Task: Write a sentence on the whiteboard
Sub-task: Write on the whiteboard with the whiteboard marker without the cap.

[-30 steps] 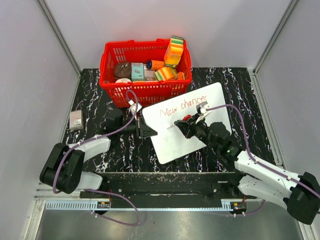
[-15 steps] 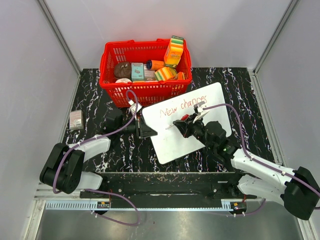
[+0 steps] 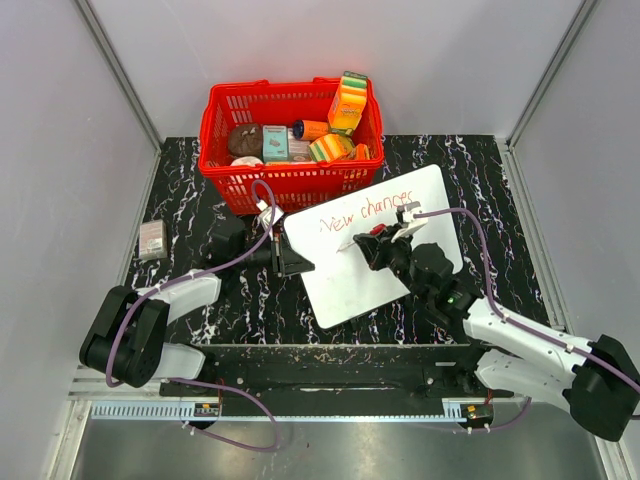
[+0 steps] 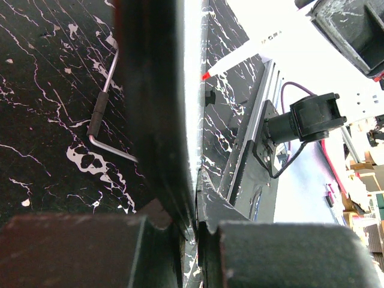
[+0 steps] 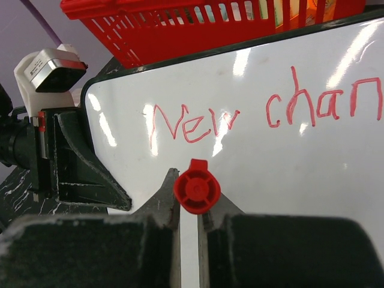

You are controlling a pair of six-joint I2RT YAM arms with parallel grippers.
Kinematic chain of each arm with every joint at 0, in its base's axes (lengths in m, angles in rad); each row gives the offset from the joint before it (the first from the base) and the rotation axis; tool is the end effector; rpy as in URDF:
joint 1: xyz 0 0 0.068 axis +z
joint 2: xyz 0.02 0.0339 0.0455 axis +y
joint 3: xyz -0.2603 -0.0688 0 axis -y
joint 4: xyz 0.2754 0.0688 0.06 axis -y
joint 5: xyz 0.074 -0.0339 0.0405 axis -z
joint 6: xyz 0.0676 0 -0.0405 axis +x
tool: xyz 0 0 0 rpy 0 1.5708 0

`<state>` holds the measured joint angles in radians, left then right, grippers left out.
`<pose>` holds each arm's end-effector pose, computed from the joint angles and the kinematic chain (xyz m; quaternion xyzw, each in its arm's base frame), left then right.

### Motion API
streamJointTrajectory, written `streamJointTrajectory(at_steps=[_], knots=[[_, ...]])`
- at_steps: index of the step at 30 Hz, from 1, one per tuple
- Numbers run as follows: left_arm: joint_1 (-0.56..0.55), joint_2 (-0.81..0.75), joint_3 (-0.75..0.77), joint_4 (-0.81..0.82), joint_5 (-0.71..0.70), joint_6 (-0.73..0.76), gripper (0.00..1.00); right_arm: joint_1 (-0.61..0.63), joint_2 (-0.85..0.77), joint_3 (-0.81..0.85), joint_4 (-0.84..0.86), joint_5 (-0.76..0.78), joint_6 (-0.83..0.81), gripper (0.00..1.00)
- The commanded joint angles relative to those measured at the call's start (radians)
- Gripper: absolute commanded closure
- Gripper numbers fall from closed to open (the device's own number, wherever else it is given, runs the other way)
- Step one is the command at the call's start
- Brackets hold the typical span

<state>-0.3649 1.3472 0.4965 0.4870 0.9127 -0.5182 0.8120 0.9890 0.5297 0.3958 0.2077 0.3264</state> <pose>0.2582 -0.1559 0.1588 0.1928 0.7561 -0.5457 0.3056 0.2098 0.2011 0.2538 -0.1055 0.7211 0.3032 0.6140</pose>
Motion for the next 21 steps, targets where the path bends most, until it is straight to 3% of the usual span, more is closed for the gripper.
streamJointTrajectory(at_steps=[1,11,21], knots=[[-0.009,0.010,-0.038,-0.068,-0.043,0.170,1.00,0.003,-0.007,0.023,-0.043,0.133,-0.013,1.00],[-0.009,0.015,-0.036,-0.067,-0.040,0.169,1.00,0.003,-0.081,0.018,0.018,-0.037,-0.012,1.00],[-0.011,0.017,-0.036,-0.064,-0.037,0.168,1.00,0.004,-0.007,0.064,0.041,-0.016,-0.001,1.00]])
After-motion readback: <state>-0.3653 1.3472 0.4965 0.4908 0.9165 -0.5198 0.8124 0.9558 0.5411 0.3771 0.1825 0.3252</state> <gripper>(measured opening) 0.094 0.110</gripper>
